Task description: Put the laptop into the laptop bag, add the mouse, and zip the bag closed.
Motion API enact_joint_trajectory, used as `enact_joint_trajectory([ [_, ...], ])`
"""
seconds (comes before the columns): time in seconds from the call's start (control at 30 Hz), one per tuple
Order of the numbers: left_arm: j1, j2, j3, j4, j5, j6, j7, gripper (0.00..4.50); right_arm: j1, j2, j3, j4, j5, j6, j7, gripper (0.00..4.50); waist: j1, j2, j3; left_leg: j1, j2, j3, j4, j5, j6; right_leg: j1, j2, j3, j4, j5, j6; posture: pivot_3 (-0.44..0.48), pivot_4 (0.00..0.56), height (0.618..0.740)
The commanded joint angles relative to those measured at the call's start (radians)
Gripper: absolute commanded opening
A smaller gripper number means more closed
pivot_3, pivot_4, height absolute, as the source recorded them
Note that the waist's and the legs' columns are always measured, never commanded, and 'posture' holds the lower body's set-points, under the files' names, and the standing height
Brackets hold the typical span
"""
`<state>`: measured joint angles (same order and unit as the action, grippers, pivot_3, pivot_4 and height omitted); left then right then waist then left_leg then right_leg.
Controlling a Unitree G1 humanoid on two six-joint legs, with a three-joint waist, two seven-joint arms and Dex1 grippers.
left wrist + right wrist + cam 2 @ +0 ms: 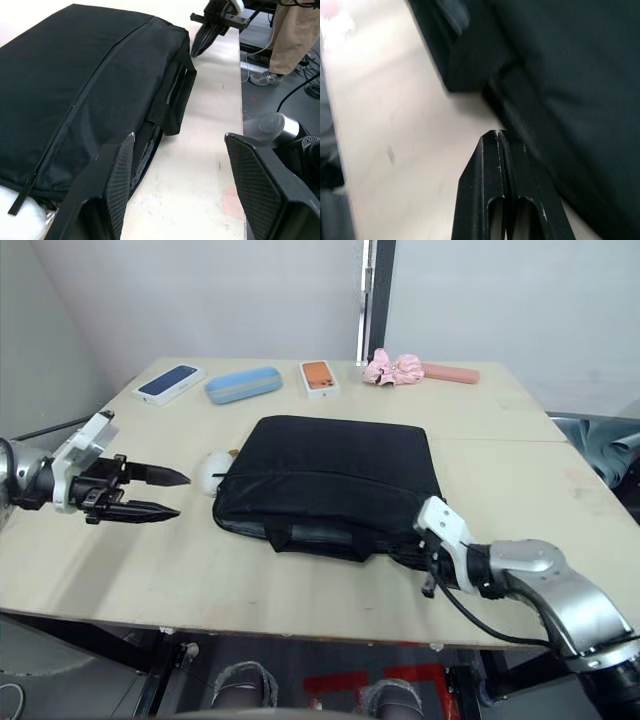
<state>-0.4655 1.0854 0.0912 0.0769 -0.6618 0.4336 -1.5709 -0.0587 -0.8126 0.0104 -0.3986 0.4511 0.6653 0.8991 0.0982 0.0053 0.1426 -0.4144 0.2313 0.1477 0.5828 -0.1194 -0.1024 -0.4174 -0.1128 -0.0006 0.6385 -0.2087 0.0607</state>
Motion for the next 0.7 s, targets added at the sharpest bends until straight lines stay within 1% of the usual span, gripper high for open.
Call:
enact_joint_trajectory([
  [0.03,-0.029,0.011,-0.006,0.012,-0.019,-0.022,-0.044,3.02,-0.033,0.027,0.023,0.011,-0.011,-0.024,-0.005,0.03,0.000,0.000,0.000,0.000,0.000,0.000,0.000,0.000,0.000,0.000,0.000,0.000,0.000,0.000,0.000,0.000,0.150,0.740],
  [0.27,-0.044,0.005,-0.023,0.023,-0.018,-0.033,-0.044,3.02,-0.097,0.079,0.103,0.031,-0.035,-0.016,-0.004,0.03,-0.001,0.000,0.000,0.000,0.000,0.000,0.000,0.000,0.000,0.000,0.000,0.000,0.001,0.000,0.000,0.000,0.150,0.740],
  [0.47,-0.059,-0.010,-0.027,0.030,-0.007,-0.030,-0.044,3.02,-0.119,0.109,0.101,-0.004,0.036,0.027,0.018,0.03,-0.001,-0.001,-0.001,0.000,0.000,0.000,0.000,0.000,0.000,0.000,0.000,0.000,0.001,0.000,0.000,0.000,0.150,0.740],
  [0.6,-0.069,-0.042,-0.041,0.041,0.031,-0.037,-0.036,3.02,-0.161,0.145,0.080,0.009,0.077,0.045,0.013,0.03,-0.003,-0.001,-0.001,0.001,0.000,0.000,0.001,0.000,-0.001,0.000,0.000,0.001,0.003,0.000,0.000,0.000,0.150,0.740],
  [0.7,-0.073,-0.059,-0.045,0.043,0.043,-0.035,-0.034,3.02,-0.195,0.160,0.092,0.009,0.085,0.053,0.009,0.03,-0.003,-0.001,-0.001,0.001,0.000,0.000,0.001,0.000,-0.001,0.000,0.000,0.001,0.003,0.000,0.000,0.000,0.150,0.740],
])
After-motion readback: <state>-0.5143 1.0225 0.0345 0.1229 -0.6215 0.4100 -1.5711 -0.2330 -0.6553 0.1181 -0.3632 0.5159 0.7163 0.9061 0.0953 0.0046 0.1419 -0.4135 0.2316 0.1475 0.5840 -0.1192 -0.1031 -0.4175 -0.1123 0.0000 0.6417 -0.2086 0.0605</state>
